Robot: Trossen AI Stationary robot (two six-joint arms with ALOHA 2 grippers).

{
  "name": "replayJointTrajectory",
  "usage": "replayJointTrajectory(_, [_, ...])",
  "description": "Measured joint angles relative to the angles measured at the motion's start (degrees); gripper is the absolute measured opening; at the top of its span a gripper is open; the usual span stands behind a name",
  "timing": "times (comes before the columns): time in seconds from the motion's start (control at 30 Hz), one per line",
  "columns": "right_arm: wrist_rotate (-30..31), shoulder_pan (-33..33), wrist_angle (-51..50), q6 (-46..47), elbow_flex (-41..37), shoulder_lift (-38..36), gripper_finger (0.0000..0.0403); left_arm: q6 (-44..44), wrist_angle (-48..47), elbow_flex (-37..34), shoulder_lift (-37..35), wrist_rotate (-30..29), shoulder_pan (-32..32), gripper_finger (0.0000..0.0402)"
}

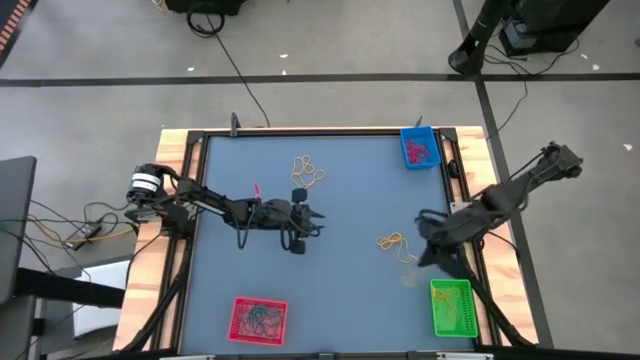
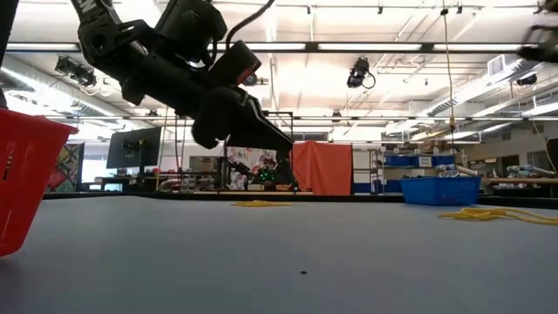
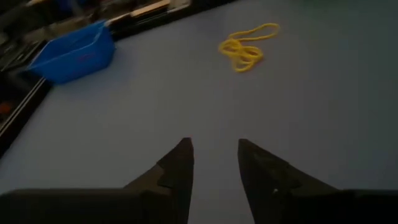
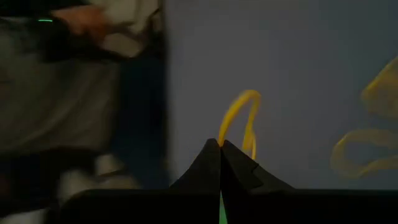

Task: Sort rubber bands into baskets
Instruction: Put the yellow rubber band into the green bin

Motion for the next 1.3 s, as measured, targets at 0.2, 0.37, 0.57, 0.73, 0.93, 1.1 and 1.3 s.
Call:
replayJointTrajectory(0.2, [-6.6, 2.9, -1.5, 13.8, 0.0, -8.3, 0.0007, 3.2, 1.2, 0.0, 0.0, 4.0, -0.1, 0.0131])
replayJointTrajectory(0.37, [-6.3, 7.4, -7.9, 23.8, 0.0, -8.7, 0.0005, 3.0, 0.3, 0.0, 0.0, 3.9, -0.1, 0.0131])
replayJointTrajectory(0.57, [-9.0, 14.4, -8.1, 33.3, 0.0, -3.7, 0.0005, -1.1, -3.1, 0.0, 0.0, 3.7, -0.1, 0.0131])
replayJointTrajectory(0.73, [-10.8, 19.7, -2.9, 39.7, 0.0, -0.4, 0.0005, -1.3, -3.9, 0.0, 0.0, 0.8, -0.1, 0.0131])
replayJointTrajectory(0.93, [-5.9, 24.5, -1.6, 42.2, 0.0, 3.7, 0.0006, -1.3, -3.9, 0.0, 0.0, -2.0, -0.1, 0.0131])
replayJointTrajectory(1.1, [-4.7, 27.4, -0.6, 44.1, 0.0, 9.2, 0.0007, -1.3, -3.9, 0.0, 0.0, -3.6, -0.1, 0.0131])
replayJointTrajectory(1.3, [-7.3, 28.4, -5.6, 50.3, 0.0, 13.8, 0.0038, -1.3, -4.3, 0.0, 0.0, -6.7, -0.1, 0.0131])
